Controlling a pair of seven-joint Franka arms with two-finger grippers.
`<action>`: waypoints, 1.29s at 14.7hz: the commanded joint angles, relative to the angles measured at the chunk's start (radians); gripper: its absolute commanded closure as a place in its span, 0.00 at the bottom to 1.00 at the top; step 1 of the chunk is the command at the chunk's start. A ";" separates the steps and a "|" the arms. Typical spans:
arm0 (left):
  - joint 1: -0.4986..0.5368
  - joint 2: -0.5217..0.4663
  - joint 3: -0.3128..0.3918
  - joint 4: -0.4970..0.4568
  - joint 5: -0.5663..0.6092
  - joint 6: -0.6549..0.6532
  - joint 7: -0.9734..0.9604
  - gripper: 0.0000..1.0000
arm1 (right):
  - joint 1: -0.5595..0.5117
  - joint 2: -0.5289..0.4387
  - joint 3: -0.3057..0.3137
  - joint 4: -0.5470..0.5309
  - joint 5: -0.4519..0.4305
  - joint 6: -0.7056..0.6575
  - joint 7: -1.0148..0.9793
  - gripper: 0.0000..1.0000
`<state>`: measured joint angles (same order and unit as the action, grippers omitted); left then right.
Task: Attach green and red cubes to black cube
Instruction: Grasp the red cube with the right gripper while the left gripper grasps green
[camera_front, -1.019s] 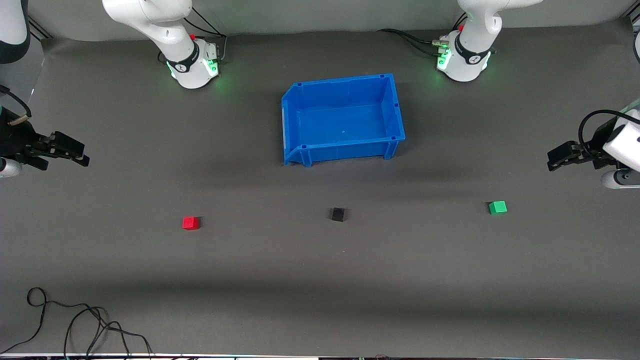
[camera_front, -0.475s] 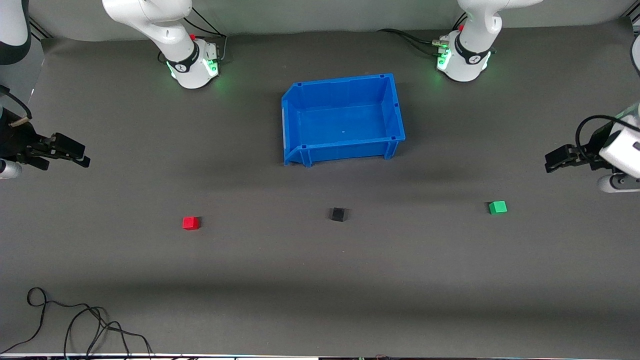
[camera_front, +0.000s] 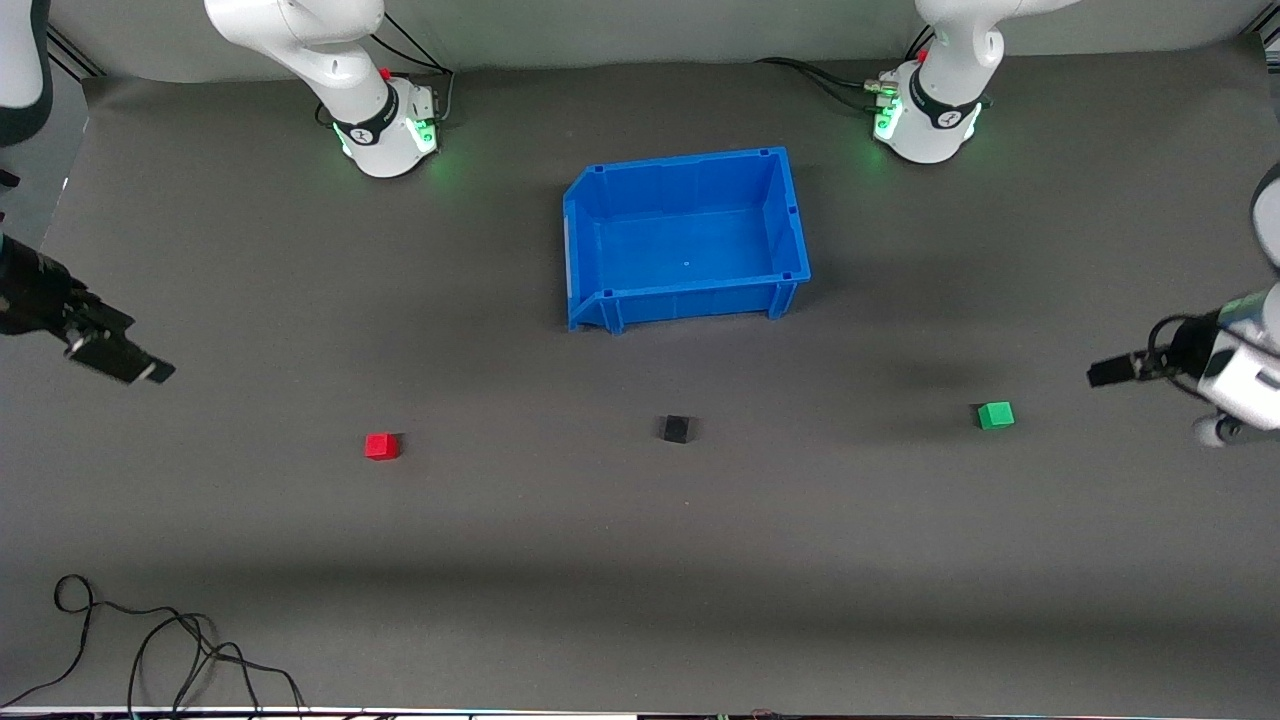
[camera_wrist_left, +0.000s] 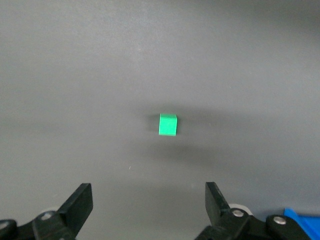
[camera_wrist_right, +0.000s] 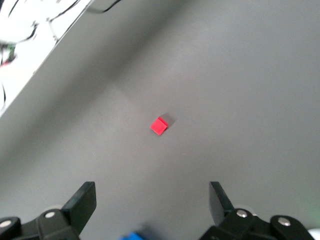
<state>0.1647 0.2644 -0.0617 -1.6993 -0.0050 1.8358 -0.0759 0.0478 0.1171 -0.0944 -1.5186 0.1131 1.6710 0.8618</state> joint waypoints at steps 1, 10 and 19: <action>-0.005 0.108 -0.004 -0.019 -0.001 0.106 -0.019 0.00 | 0.000 0.073 -0.002 0.051 0.063 -0.013 0.309 0.00; -0.031 0.292 -0.007 -0.198 0.054 0.412 0.041 0.09 | -0.072 0.320 -0.007 -0.076 0.384 0.169 0.327 0.00; -0.036 0.325 -0.009 -0.154 0.057 0.404 0.102 0.48 | -0.059 0.522 -0.005 -0.222 0.623 0.455 0.059 0.00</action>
<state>0.1364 0.5792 -0.0748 -1.8705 0.0372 2.2476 0.0110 -0.0184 0.5996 -0.0971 -1.7439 0.6823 2.0927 0.9762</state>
